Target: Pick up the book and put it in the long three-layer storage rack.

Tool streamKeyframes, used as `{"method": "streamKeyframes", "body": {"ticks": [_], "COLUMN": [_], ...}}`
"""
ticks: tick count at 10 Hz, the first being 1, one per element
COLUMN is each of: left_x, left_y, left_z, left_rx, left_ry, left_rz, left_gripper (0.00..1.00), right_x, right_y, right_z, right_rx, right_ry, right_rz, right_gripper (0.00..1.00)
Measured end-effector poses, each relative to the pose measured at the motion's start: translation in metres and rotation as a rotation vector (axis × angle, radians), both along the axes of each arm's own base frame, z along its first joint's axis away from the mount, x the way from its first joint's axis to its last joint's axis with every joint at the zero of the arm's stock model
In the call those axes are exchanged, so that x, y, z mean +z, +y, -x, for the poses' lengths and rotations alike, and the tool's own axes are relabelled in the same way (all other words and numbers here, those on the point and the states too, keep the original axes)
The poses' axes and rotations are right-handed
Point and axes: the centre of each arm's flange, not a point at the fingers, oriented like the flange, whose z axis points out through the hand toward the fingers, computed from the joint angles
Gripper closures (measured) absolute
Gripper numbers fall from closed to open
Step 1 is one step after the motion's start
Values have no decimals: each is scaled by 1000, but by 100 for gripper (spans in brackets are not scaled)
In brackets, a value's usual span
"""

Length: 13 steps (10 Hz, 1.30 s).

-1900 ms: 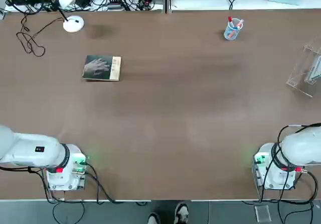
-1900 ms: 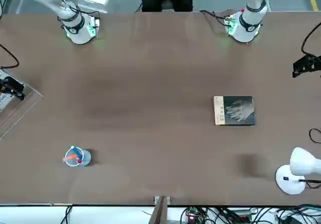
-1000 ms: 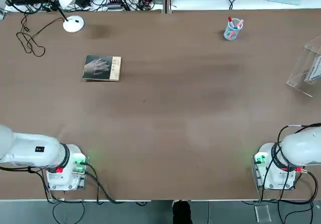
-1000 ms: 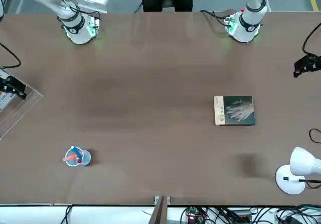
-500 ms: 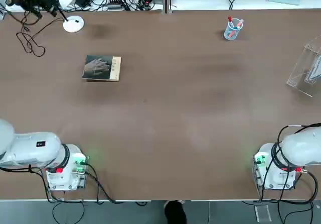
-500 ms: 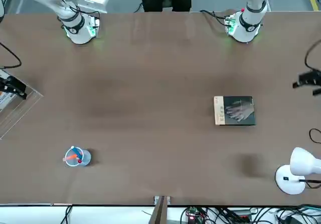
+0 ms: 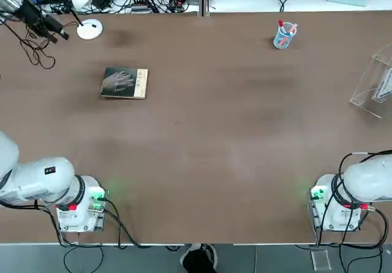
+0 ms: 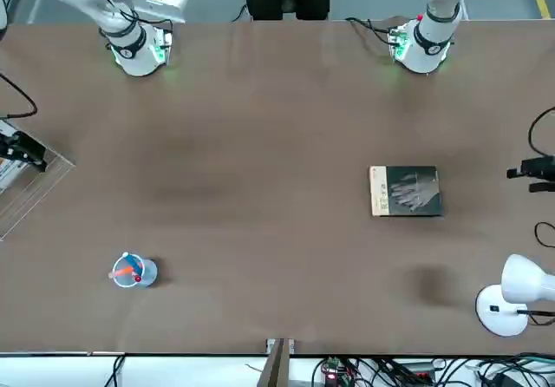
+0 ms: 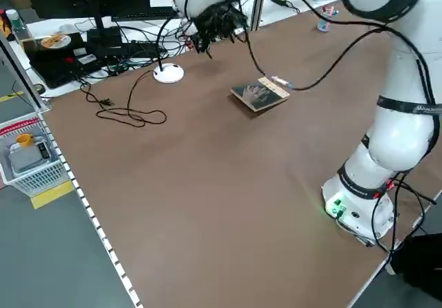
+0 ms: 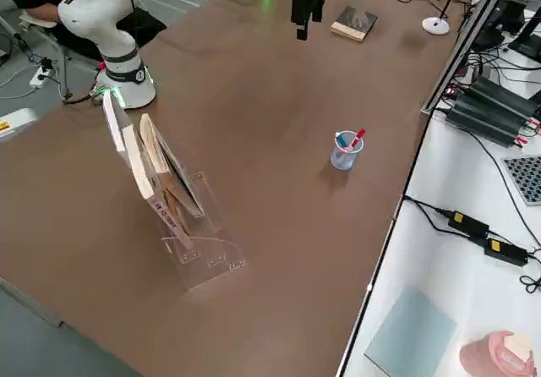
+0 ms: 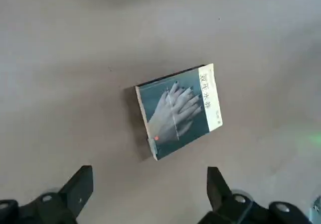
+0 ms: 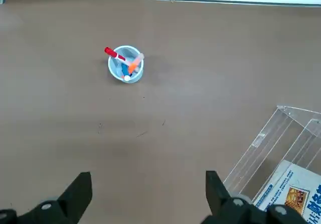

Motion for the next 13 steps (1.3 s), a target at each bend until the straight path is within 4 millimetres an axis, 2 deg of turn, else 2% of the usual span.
{"method": "streamKeyframes", "body": {"ticks": [4, 9, 11, 13], "left_x": [-26, -121, -147, -164], "left_y": [-7, 16, 22, 24], "left_z": [-4, -1, 2, 5], "left_rx": [-40, -10, 14, 37], "left_ry": [15, 59, 82, 102], "left_rz": [35, 205, 243, 269], "left_gripper": [0, 0, 0, 0], "right_x": [0, 0, -1, -2], "right_y": [0, 0, 0, 0], "right_z": [0, 0, 1, 4], "right_rx": [0, 0, 0, -1], "right_ry": [-1, 1, 13, 34], "right_rz": [0, 0, 1, 2], "right_gripper": [0, 0, 0, 0]}}
